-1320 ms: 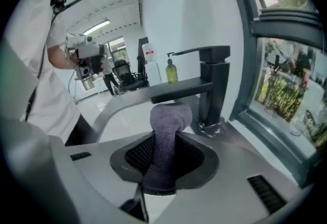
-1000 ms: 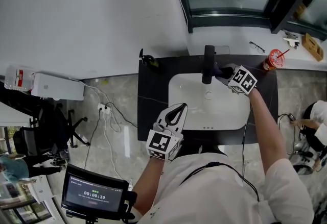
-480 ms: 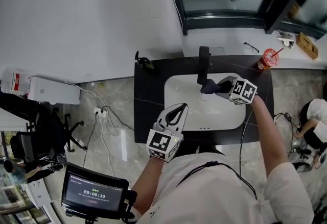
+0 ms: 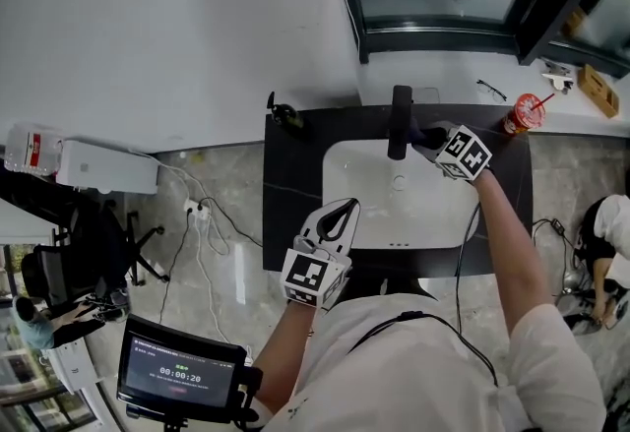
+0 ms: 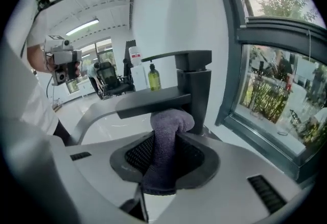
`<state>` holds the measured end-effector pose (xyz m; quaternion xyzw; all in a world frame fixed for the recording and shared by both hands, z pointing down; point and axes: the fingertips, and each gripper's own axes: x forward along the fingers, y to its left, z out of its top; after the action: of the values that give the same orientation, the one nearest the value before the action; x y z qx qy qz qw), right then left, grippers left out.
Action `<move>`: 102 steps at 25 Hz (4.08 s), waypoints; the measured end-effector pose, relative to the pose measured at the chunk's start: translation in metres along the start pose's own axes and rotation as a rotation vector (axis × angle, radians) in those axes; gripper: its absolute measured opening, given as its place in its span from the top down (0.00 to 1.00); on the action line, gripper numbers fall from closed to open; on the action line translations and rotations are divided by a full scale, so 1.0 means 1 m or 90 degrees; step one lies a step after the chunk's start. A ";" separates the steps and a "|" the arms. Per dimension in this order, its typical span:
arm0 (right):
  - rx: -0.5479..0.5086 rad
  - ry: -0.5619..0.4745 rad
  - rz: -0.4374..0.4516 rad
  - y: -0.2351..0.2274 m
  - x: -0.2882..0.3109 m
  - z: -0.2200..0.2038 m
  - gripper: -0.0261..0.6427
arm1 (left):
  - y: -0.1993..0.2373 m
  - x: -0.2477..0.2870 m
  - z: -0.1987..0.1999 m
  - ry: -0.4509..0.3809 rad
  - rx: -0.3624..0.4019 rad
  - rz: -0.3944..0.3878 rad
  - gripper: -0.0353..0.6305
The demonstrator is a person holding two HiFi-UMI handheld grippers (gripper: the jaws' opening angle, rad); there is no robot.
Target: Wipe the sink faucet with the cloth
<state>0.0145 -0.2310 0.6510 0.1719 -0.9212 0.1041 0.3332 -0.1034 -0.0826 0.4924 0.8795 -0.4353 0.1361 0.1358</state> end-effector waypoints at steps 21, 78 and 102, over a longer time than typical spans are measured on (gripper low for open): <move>-0.060 -0.009 0.185 0.090 -0.059 0.036 0.80 | -0.018 0.012 0.014 -0.022 0.014 -0.049 0.95; -0.051 0.081 0.150 0.090 -0.067 0.021 0.80 | -0.017 0.010 0.016 -0.027 0.023 -0.056 0.95; 0.052 0.047 -0.060 -0.004 -0.066 0.033 0.80 | -0.022 0.004 0.033 -0.041 0.036 -0.061 0.95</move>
<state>0.0443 -0.2281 0.5838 0.2248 -0.8940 0.1320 0.3643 -0.0791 -0.0844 0.4602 0.9066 -0.3931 0.1135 0.1032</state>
